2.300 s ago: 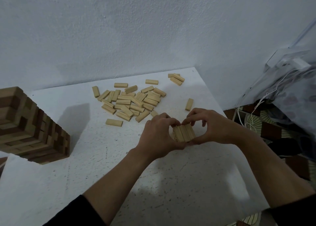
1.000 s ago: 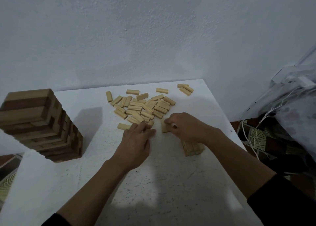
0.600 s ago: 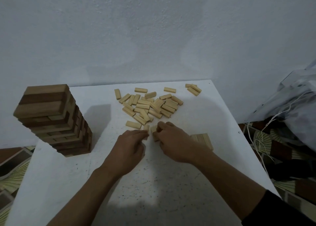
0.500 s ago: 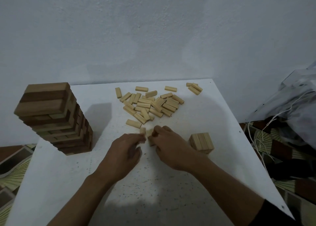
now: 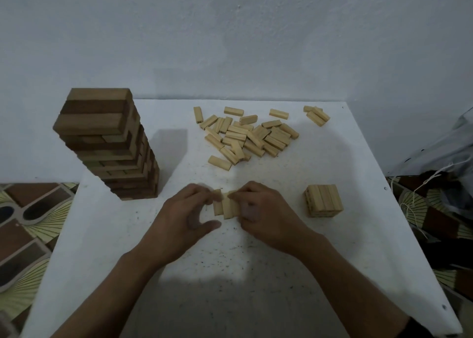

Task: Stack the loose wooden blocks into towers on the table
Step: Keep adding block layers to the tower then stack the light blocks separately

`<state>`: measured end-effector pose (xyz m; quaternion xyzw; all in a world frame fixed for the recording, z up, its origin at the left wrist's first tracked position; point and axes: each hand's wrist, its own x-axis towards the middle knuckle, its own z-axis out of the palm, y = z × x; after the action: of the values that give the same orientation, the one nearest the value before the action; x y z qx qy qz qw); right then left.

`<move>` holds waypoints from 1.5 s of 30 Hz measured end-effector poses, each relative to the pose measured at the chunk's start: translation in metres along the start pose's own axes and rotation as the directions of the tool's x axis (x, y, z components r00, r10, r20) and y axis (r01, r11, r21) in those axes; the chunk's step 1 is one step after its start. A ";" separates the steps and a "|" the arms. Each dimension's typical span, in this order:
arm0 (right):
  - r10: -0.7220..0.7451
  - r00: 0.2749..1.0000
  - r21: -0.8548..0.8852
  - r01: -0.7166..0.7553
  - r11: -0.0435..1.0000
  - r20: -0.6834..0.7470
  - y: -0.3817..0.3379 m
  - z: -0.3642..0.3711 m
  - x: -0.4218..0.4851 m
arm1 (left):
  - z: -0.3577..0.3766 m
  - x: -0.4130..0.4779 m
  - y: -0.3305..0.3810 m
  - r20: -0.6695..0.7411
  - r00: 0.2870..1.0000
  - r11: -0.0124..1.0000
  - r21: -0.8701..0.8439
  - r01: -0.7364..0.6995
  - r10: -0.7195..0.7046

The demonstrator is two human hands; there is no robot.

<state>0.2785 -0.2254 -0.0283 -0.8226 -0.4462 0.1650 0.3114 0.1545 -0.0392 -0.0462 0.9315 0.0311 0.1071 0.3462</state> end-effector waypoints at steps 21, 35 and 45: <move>0.008 0.998 -0.021 -0.007 1.000 0.057 -0.001 0.002 0.010 | -0.002 0.008 -0.004 0.081 0.995 0.997 -0.058 0.056 -0.052; 0.173 0.976 0.125 -0.157 0.980 -0.129 -0.004 0.008 0.002 | 0.001 -0.014 0.010 -0.027 0.984 0.983 -0.063 0.173 -0.175; 0.043 0.971 -0.093 -0.066 0.993 -0.235 0.013 0.031 -0.022 | 0.003 0.011 0.004 0.205 0.978 0.999 0.023 0.026 -0.031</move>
<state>0.2578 -0.2374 -0.0599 -0.8629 -0.3914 0.0534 0.3154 0.1660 -0.0423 -0.0437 0.9406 0.0095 0.0048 0.3395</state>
